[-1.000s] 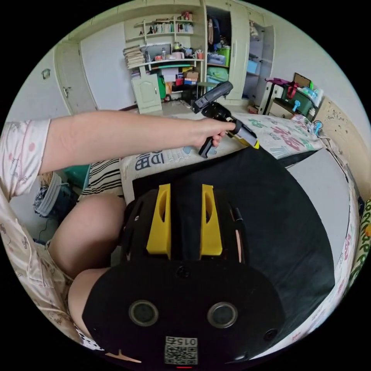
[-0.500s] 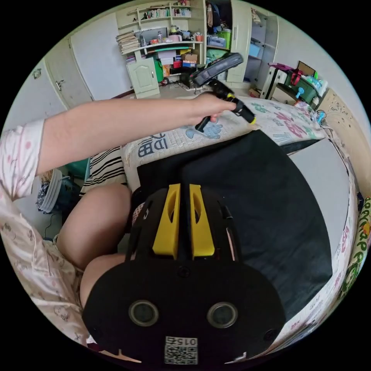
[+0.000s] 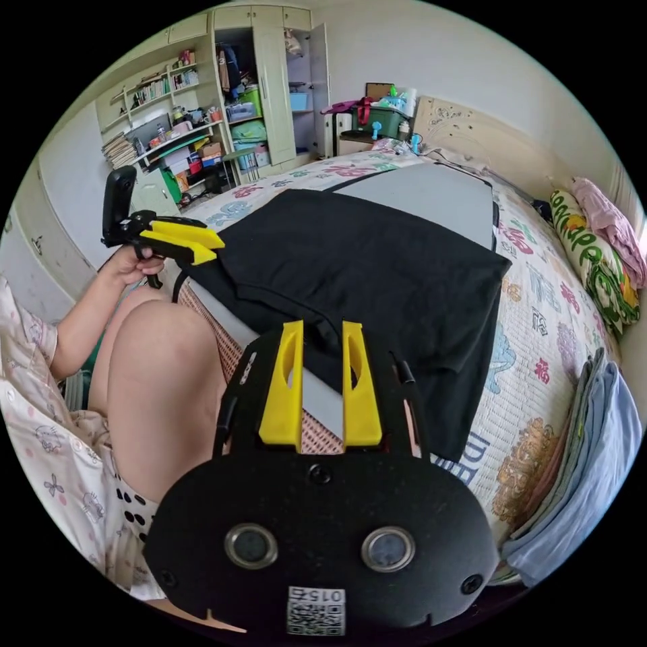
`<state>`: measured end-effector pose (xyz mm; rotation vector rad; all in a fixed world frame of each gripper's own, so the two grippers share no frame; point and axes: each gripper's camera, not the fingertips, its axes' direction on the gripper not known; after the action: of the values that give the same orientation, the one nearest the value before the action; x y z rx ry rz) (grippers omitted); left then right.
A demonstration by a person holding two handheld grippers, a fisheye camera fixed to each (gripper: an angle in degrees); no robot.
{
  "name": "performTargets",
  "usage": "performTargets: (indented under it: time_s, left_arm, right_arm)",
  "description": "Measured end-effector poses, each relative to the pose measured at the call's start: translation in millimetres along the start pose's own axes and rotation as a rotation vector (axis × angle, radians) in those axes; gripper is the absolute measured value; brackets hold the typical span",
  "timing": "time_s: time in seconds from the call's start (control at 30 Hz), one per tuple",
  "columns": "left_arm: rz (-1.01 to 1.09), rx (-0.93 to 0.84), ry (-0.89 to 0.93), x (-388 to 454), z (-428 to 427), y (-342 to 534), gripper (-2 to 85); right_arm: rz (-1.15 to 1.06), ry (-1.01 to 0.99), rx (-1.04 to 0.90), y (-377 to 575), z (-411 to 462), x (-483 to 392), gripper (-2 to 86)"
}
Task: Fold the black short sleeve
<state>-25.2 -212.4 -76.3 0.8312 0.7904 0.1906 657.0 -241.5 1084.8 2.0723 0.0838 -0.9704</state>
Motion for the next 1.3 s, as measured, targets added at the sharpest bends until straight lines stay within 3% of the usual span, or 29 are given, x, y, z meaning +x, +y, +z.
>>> performTargets:
  time_s: [0.17,0.37,0.57,1.13,1.3]
  left_arm:
    - [-0.008,-0.121,-0.014,18.8,48.4,-27.4,8.0]
    - [-0.011,-0.125,-0.066,30.6,69.3,-48.3,7.3]
    - [-0.043,-0.130,-0.103,29.8,78.5,-60.6,1.1]
    - [-0.060,-0.186,-0.120,51.3,113.1,-59.5,0.0]
    - [-0.070,-0.112,-0.092,39.3,119.5,-86.8,1.1]
  right_arm:
    - [-0.051,0.080,-0.045,-18.1,14.4,-13.7,9.7]
    - [-0.093,0.203,-0.089,-60.6,24.4,-35.7,6.0]
    - [-0.076,0.170,-0.105,-115.3,-3.7,-40.7,0.3]
    - [0.033,0.006,-0.004,-291.2,-180.9,-25.6,-0.4]
    - [0.346,-0.019,0.220,-286.2,-294.9,50.0,5.2]
